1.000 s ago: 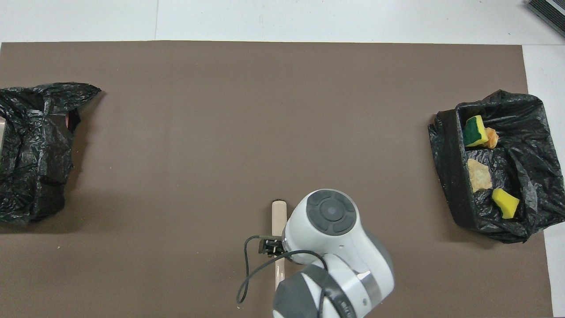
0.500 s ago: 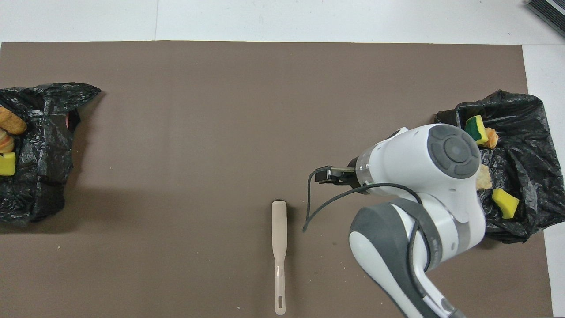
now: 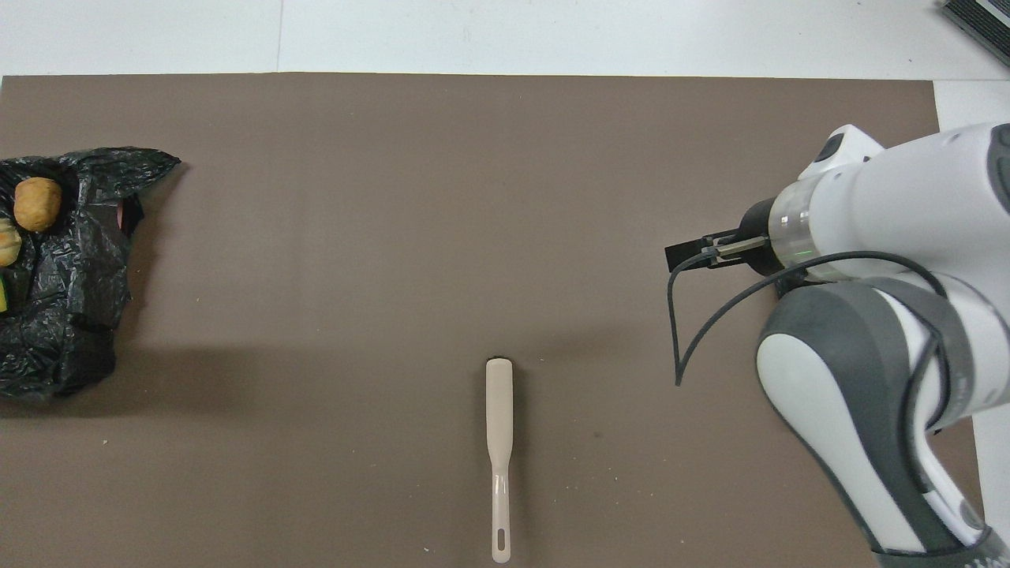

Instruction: Sweep and dump trash in bin

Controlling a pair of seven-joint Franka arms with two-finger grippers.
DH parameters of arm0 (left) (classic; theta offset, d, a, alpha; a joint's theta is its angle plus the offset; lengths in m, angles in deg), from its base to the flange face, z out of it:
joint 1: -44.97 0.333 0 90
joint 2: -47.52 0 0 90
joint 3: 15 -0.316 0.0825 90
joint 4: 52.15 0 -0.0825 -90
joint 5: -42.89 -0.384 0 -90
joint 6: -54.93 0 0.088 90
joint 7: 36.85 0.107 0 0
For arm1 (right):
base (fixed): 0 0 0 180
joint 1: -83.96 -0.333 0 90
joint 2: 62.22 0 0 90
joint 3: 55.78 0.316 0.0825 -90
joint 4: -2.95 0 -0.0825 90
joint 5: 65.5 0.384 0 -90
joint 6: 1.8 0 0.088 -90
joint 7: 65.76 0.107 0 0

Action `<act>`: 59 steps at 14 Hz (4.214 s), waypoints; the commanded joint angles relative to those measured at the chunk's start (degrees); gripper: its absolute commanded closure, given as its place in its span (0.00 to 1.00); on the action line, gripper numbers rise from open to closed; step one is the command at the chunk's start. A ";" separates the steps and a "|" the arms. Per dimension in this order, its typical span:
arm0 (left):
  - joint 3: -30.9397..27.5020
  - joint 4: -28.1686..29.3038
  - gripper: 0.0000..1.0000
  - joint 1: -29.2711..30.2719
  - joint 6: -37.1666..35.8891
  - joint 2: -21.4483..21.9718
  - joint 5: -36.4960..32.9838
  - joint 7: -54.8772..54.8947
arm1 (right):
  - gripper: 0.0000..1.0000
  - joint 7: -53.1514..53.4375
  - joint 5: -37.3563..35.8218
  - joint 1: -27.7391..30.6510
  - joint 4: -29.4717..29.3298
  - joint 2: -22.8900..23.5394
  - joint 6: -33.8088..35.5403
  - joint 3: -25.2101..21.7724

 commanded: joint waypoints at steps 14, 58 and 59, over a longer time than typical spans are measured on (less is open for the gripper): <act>0.64 0.28 1.00 -19.99 -19.17 4.57 31.57 -28.68 | 0.00 18.79 -7.19 1.75 -14.26 -0.92 23.39 0.28; 25.51 4.15 0.00 -27.83 9.84 -9.76 77.31 -114.24 | 0.00 12.03 -4.38 5.70 -11.61 -2.16 22.07 -0.25; 25.51 4.15 0.00 -26.69 8.78 -8.88 77.31 -114.15 | 0.00 12.03 -4.38 5.70 -11.52 -2.16 22.07 -0.25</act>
